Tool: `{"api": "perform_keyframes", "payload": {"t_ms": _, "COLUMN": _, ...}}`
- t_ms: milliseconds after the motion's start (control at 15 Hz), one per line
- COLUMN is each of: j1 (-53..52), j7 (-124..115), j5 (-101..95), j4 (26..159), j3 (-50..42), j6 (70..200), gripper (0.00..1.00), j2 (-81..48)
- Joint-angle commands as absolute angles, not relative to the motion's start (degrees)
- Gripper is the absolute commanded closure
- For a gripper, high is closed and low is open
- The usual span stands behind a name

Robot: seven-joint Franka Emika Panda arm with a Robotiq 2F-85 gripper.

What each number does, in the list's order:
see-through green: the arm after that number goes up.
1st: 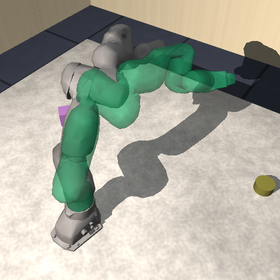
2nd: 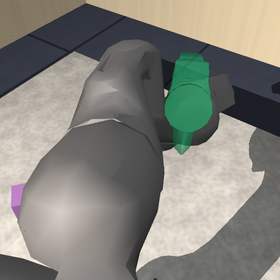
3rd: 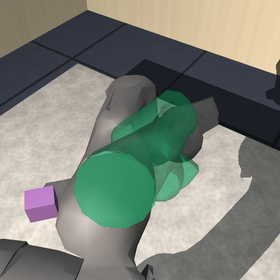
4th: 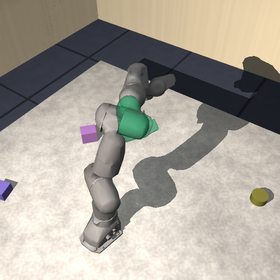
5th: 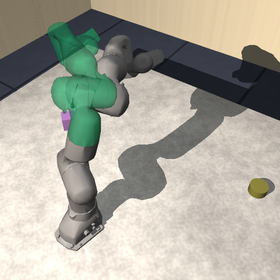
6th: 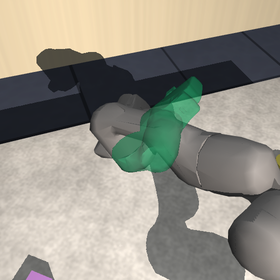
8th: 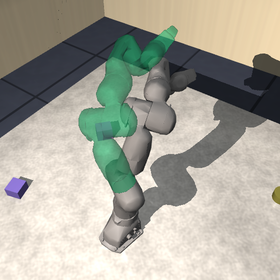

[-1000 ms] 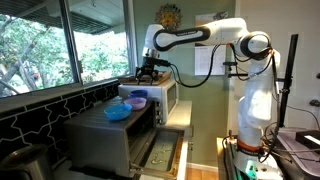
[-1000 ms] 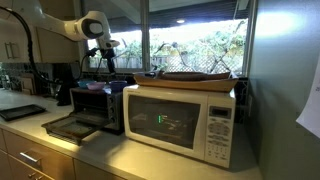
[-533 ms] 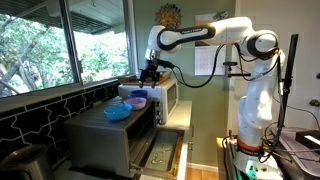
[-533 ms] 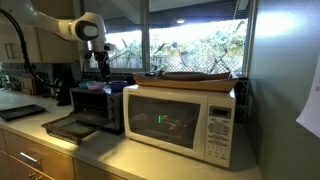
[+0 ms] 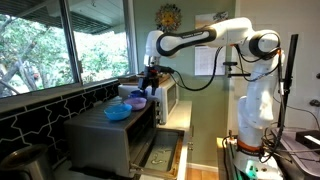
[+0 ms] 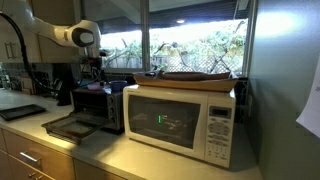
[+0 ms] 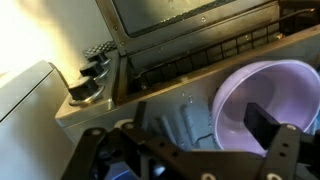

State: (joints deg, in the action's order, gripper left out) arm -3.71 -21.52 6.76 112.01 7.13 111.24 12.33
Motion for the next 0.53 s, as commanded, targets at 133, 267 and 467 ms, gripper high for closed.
{"api": "perform_keyframes", "payload": {"t_ms": 133, "j1": -4.6, "j7": -21.1, "j5": 7.8, "j4": 113.9, "j3": 7.8, "j6": 113.2, "gripper": 0.13, "j2": 12.7}}
{"api": "perform_keyframes", "payload": {"t_ms": 267, "j1": -4.7, "j7": -22.1, "j5": 7.3, "j4": 113.9, "j3": 8.3, "j6": 113.8, "gripper": 0.28, "j2": 12.3}}
{"api": "perform_keyframes", "payload": {"t_ms": 467, "j1": -4.8, "j7": -23.0, "j5": 7.3, "j4": 113.7, "j3": 8.7, "j6": 114.7, "gripper": 0.35, "j2": 11.6}}
